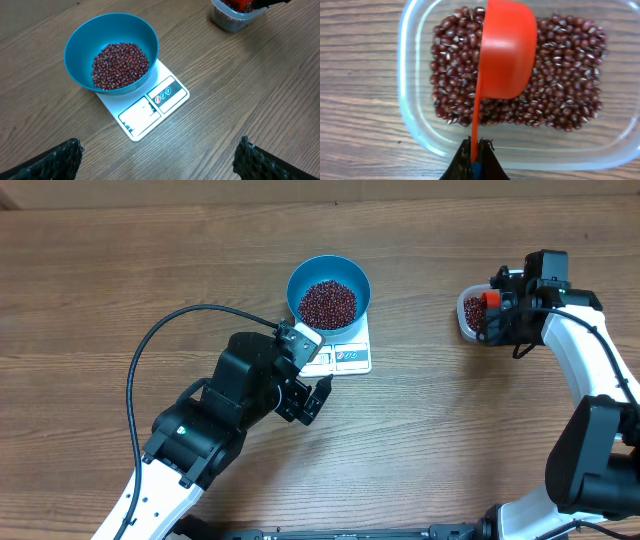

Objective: Scoop item into bowl and weigh 150g on scale
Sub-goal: 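Lower the scoop into the beans and drag it through with the right gripper, then lift the filled red scoop and carry it left over the teal bowl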

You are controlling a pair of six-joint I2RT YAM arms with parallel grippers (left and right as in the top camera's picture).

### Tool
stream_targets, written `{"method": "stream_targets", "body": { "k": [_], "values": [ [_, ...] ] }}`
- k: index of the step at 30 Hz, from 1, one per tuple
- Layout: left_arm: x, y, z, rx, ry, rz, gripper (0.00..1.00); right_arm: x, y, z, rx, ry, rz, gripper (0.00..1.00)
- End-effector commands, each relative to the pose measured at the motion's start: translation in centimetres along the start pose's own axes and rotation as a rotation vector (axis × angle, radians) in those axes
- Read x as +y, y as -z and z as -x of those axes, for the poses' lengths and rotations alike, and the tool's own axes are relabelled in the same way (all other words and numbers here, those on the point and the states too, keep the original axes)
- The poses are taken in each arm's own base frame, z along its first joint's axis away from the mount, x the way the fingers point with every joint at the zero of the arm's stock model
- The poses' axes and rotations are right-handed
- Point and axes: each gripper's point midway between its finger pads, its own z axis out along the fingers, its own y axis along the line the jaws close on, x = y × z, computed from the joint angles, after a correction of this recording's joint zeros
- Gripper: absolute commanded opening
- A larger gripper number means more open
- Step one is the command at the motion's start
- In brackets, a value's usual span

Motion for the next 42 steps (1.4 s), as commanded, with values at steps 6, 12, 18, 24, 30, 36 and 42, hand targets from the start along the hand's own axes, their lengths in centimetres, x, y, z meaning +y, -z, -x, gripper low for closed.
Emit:
{"method": "stream_targets", "body": {
  "k": [6,12,18,24,30,36,42],
  "values": [
    [0.0,-0.3,-0.3,0.009,-0.016,-0.008,1.0,2.5,-0.5,-1.3,0.045,0.056,0.138,0.04],
    [0.0,-0.3,-0.3,0.009,-0.015,-0.007,0.99,3.8,-0.2,-1.3,0.04,0.05,0.215,0.04],
    [0.0,-0.3,-0.3,0.009,-0.016,-0.007,0.99,4.6,0.0,-1.1,0.026,0.047,0.262,0.04],
    [0.0,-0.3,-0.3,0.009,-0.015,-0.007,1.0,4.3,0.2,-0.7,-0.001,0.023,0.296,0.04],
    [0.0,-0.3,-0.3,0.01,-0.016,-0.008,0.99,2.9,0.7,-0.5,-0.036,-0.04,0.341,0.04],
    [0.0,-0.3,-0.3,0.01,-0.016,-0.007,0.99,1.3,1.4,-0.6,-0.072,-0.116,0.395,0.04],
    [0.0,-0.3,-0.3,0.01,-0.016,-0.007,0.99,0.1,2.0,-0.5,-0.107,-0.174,0.442,0.04]
  ]
}}
